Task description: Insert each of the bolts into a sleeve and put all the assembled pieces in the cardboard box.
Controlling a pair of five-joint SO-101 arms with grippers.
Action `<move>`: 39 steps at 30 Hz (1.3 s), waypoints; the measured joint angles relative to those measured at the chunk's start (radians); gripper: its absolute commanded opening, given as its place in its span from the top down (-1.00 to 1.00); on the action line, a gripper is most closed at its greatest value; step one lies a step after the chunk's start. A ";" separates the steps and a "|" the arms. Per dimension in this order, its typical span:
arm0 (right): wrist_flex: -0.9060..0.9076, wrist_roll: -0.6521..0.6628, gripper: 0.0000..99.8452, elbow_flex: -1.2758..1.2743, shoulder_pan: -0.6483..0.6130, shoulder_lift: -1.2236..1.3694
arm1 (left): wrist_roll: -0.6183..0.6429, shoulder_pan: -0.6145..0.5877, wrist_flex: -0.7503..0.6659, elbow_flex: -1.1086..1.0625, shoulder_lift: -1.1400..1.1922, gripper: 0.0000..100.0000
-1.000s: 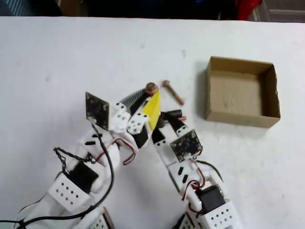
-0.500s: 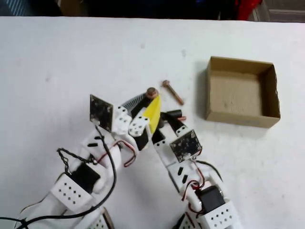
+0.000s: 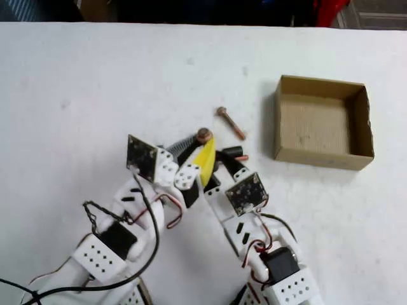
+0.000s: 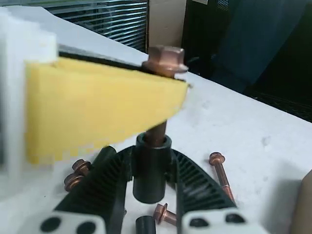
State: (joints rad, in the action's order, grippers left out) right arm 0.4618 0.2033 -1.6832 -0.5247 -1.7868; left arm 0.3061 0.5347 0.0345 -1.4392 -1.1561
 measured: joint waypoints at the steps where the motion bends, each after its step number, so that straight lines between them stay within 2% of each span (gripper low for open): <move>1: 0.000 0.000 0.96 0.000 0.000 0.000 | 0.000 0.002 -0.002 -0.012 -0.003 0.95; 9: 0.000 0.000 0.96 0.000 0.000 0.000 | 0.000 0.006 -0.003 -0.035 -0.011 0.94; 15: 0.000 0.000 0.96 0.000 0.000 0.000 | 0.000 0.003 -0.003 -0.037 -0.011 0.59; 17: 0.000 0.000 0.96 0.000 0.002 0.000 | -0.005 -0.002 -0.002 -0.037 -0.011 0.54; 30: 0.000 0.003 0.96 0.000 0.006 0.000 | -0.002 -0.006 0.008 -0.037 -0.012 0.53; 36: 0.000 0.003 0.96 0.000 0.040 0.000 | -0.002 -0.106 0.011 -0.029 -0.012 0.54; 39: 0.000 0.003 0.96 0.000 0.057 0.000 | -0.002 -0.112 0.011 0.005 -0.012 0.54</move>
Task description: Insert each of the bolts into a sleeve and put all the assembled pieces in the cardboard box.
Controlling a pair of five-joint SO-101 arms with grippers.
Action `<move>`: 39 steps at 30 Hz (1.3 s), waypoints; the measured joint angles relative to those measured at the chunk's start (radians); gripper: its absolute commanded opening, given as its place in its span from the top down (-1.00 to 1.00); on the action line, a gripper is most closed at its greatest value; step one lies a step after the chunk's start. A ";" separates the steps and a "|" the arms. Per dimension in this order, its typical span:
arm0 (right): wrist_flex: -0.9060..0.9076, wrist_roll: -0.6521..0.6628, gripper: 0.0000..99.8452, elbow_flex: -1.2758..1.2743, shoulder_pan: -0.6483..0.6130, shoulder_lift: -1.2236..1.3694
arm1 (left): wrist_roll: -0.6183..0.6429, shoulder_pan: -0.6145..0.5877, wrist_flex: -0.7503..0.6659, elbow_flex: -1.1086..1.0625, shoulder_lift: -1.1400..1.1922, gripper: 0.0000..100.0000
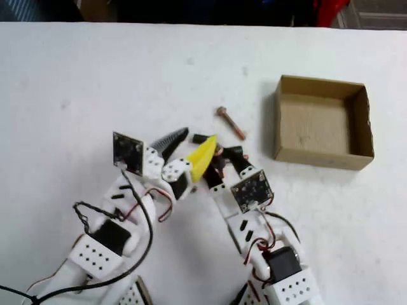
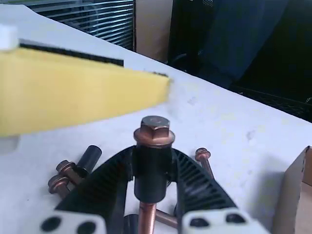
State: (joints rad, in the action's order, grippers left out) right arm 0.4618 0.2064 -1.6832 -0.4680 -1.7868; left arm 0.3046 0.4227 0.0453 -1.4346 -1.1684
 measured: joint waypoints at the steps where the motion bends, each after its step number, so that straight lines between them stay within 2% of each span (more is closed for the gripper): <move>1: 0.000 0.000 0.96 0.000 0.000 0.000 | 0.000 -0.002 0.000 0.011 0.000 0.54; 5: 0.000 0.000 0.96 0.000 0.011 0.000 | 0.000 -0.021 0.000 0.043 -0.014 0.54; 8: 0.000 0.000 0.97 0.000 0.066 0.000 | 0.000 -0.051 0.051 0.043 -0.077 0.54; 15: 0.043 0.000 0.97 0.018 0.227 0.000 | -0.002 -0.126 0.417 0.043 -0.347 0.57; 18: 0.130 0.000 0.97 0.038 0.276 0.000 | -0.005 -0.153 0.571 0.043 -0.479 0.75; 21: 0.216 0.000 0.97 0.081 0.287 0.000 | -0.064 -0.173 0.695 0.043 -0.600 0.93; 25: 0.316 0.003 0.97 0.164 0.296 0.000 | -0.123 -0.187 0.796 0.043 -0.654 0.95; 30: 0.420 0.003 0.97 0.308 0.341 0.011 | -0.132 -0.193 0.852 0.043 -0.649 0.95; 34: 0.431 0.003 0.97 0.463 0.417 0.149 | -0.132 -0.193 0.902 0.043 -0.649 0.95; 39: 0.431 0.029 0.97 0.651 0.497 0.470 | -0.147 -0.201 1.002 0.043 -0.649 0.96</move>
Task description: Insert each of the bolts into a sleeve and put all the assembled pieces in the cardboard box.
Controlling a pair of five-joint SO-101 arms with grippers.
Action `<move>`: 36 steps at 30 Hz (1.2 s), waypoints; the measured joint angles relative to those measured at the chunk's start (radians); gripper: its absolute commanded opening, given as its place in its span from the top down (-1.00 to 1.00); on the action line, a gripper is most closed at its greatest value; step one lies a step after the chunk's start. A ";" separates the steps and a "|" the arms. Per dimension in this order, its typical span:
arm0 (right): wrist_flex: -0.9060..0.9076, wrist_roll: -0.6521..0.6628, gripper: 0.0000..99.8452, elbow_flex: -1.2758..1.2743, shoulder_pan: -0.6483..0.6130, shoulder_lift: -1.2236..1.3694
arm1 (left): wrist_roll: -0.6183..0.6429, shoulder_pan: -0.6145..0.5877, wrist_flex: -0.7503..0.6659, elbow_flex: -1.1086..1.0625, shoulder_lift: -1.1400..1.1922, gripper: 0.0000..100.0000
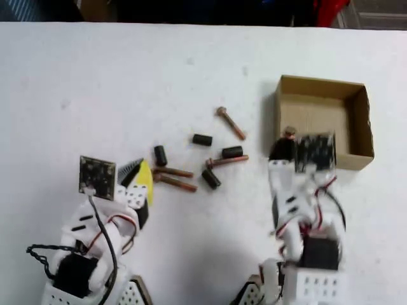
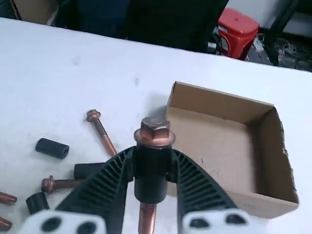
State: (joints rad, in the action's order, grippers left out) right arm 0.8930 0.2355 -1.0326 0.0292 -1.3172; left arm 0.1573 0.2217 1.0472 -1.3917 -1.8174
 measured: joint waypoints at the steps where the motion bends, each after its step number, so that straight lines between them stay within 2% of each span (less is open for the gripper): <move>1: 0.000 0.014 0.97 0.035 0.018 0.071 | -0.017 -0.014 0.018 0.000 0.000 0.96; 10: -0.069 0.057 0.97 0.318 0.115 0.655 | -0.071 -0.169 0.130 0.000 -0.002 0.95; 26: -0.077 0.057 0.97 0.927 0.127 1.498 | -0.098 -0.183 0.109 -0.080 -0.006 0.95; 36: -0.078 0.057 0.96 1.154 0.132 1.821 | -0.100 -0.183 0.086 -0.080 -0.006 0.95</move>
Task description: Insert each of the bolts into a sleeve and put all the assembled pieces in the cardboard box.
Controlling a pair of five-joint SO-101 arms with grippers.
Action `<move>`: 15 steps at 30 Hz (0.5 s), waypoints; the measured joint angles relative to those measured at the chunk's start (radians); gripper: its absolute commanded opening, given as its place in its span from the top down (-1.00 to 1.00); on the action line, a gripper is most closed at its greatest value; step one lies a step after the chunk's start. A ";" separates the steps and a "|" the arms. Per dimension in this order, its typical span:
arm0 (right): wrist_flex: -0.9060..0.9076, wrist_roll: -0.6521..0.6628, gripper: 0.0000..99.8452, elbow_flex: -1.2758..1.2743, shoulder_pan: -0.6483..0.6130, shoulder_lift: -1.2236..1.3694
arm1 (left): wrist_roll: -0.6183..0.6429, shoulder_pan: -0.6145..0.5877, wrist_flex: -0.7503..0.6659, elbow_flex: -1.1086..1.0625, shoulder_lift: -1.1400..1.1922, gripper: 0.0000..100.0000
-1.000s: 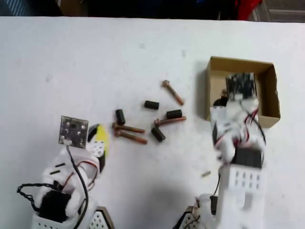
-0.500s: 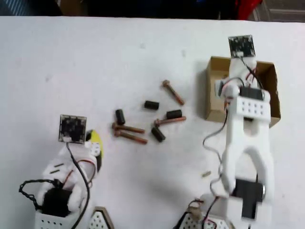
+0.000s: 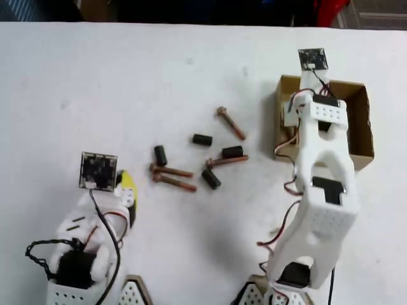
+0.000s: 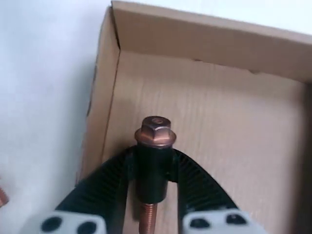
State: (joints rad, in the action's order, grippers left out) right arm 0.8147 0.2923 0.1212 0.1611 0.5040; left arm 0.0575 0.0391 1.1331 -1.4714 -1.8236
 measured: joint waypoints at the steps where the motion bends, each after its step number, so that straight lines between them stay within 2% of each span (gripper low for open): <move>1: 0.000 0.000 0.96 0.012 0.000 0.015 | 0.000 0.000 0.000 0.000 0.000 0.95; 7: 0.000 -0.002 0.93 0.052 -0.011 0.063 | 0.000 0.000 -0.032 -0.037 0.006 0.95; 13: 0.000 -0.002 0.59 0.055 -0.014 0.063 | 0.000 0.000 -0.110 -0.078 0.003 0.95; 15: 0.000 -0.002 0.60 0.063 -0.020 0.063 | 0.000 0.000 -0.115 -0.078 0.003 0.95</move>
State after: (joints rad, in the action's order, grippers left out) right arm 0.8147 0.2908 0.1841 0.1412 0.5669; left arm 0.0575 0.0391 1.0180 -1.5497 -1.8205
